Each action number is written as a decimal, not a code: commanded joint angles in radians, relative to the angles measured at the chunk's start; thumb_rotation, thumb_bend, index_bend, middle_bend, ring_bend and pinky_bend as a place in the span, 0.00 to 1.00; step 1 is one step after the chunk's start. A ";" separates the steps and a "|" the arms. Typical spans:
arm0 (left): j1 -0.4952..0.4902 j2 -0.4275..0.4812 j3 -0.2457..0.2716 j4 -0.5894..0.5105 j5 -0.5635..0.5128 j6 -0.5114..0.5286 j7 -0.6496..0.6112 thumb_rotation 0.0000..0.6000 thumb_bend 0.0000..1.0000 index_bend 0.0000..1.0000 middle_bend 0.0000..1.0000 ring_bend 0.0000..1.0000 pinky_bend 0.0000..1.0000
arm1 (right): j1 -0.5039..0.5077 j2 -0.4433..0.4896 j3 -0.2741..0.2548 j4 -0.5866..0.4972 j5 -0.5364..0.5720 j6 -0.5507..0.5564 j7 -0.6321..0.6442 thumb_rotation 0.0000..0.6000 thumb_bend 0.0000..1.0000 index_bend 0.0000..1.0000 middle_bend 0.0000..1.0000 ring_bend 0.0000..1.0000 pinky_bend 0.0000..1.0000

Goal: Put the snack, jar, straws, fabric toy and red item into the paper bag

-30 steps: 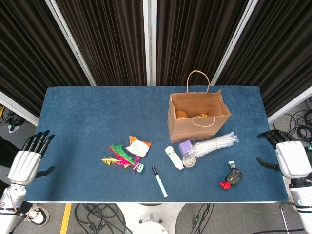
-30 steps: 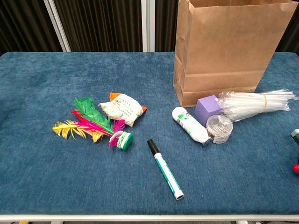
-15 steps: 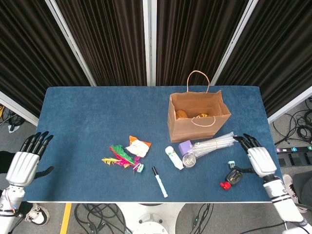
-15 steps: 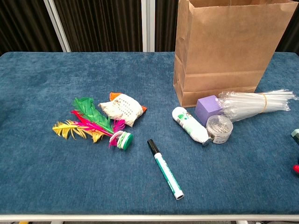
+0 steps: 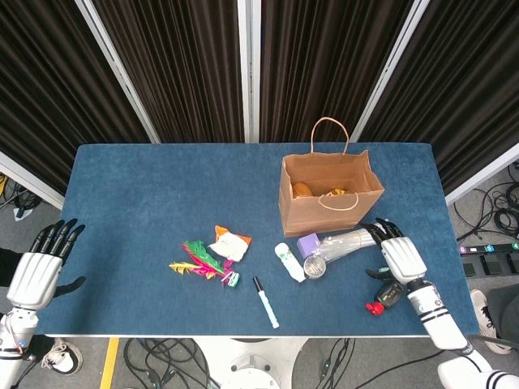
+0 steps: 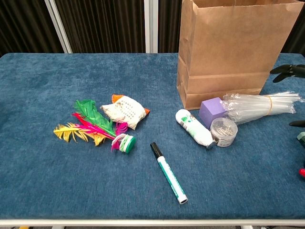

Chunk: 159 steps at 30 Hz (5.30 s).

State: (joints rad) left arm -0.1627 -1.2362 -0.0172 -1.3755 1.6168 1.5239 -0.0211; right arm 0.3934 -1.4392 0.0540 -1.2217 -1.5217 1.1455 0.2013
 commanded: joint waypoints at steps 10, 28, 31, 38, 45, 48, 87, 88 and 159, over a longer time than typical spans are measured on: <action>0.007 -0.012 -0.023 0.054 -0.009 0.042 -0.033 1.00 0.09 0.11 0.17 0.01 0.13 | 0.017 -0.072 -0.002 0.082 0.008 -0.005 -0.022 1.00 0.00 0.12 0.18 0.05 0.12; 0.008 -0.018 -0.016 0.067 -0.025 0.019 -0.040 1.00 0.10 0.11 0.17 0.01 0.13 | 0.070 -0.154 0.005 0.151 0.044 -0.086 -0.064 1.00 0.10 0.17 0.21 0.09 0.17; 0.007 -0.018 -0.019 0.069 -0.026 0.019 -0.046 1.00 0.10 0.11 0.17 0.01 0.13 | 0.069 -0.170 0.001 0.166 0.048 -0.087 -0.078 1.00 0.14 0.20 0.23 0.11 0.19; 0.011 -0.022 -0.017 0.073 -0.026 0.025 -0.052 1.00 0.10 0.11 0.17 0.01 0.13 | 0.049 -0.208 0.009 0.214 0.038 -0.006 -0.101 1.00 0.22 0.41 0.37 0.28 0.36; 0.010 -0.022 -0.021 0.067 -0.023 0.032 -0.047 1.00 0.10 0.11 0.17 0.01 0.13 | 0.030 -0.211 0.010 0.230 0.007 0.083 -0.082 1.00 0.30 0.59 0.50 0.41 0.49; 0.008 -0.019 -0.022 0.058 -0.020 0.034 -0.045 1.00 0.10 0.11 0.17 0.01 0.13 | 0.013 -0.185 0.002 0.194 -0.012 0.128 -0.072 1.00 0.30 0.60 0.51 0.42 0.50; -0.002 0.013 -0.013 -0.029 0.011 0.033 -0.008 1.00 0.10 0.11 0.16 0.01 0.13 | 0.333 0.219 0.459 -0.692 0.285 0.246 -0.438 1.00 0.30 0.60 0.51 0.42 0.50; -0.002 0.013 -0.012 -0.031 0.011 0.032 -0.007 1.00 0.10 0.11 0.16 0.01 0.13 | 0.343 0.198 0.460 -0.663 0.305 0.237 -0.431 1.00 0.30 0.60 0.51 0.42 0.50; 0.014 0.016 -0.019 -0.044 -0.017 0.038 -0.003 1.00 0.10 0.11 0.16 0.01 0.13 | 0.369 0.284 0.196 -0.809 0.018 -0.182 -0.362 1.00 0.00 0.18 0.24 0.12 0.18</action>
State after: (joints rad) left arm -0.1485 -1.2200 -0.0354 -1.4200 1.6001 1.5613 -0.0234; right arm 0.7068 -1.1155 0.2703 -2.0692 -1.5699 1.0518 -0.1001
